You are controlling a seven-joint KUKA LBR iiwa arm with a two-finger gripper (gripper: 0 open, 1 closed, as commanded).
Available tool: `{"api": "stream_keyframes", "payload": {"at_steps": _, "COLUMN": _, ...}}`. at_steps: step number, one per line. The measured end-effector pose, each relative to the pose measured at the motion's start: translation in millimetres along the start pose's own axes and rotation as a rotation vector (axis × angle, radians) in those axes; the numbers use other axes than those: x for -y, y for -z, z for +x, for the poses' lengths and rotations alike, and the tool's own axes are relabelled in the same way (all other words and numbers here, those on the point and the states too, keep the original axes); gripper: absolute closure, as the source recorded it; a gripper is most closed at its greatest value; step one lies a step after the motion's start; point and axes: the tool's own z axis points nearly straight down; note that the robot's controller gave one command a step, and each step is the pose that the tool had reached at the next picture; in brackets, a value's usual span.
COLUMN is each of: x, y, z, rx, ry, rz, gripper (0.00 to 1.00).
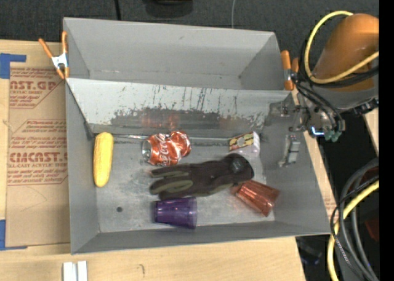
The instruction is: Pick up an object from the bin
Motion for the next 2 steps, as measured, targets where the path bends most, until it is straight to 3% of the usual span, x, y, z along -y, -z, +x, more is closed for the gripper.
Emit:
{"api": "stream_keyframes", "payload": {"at_steps": 1, "x": -0.6, "y": 5.2, "z": -1.5, "rx": 0.008, "ry": 0.001, "rz": 0.001, "gripper": 0.00}}
{"api": "stream_keyframes", "payload": {"at_steps": 2, "x": -33.7, "y": -43.6, "z": -4.2, "rx": 0.014, "ry": 0.037, "rz": 0.003, "gripper": 0.00}}
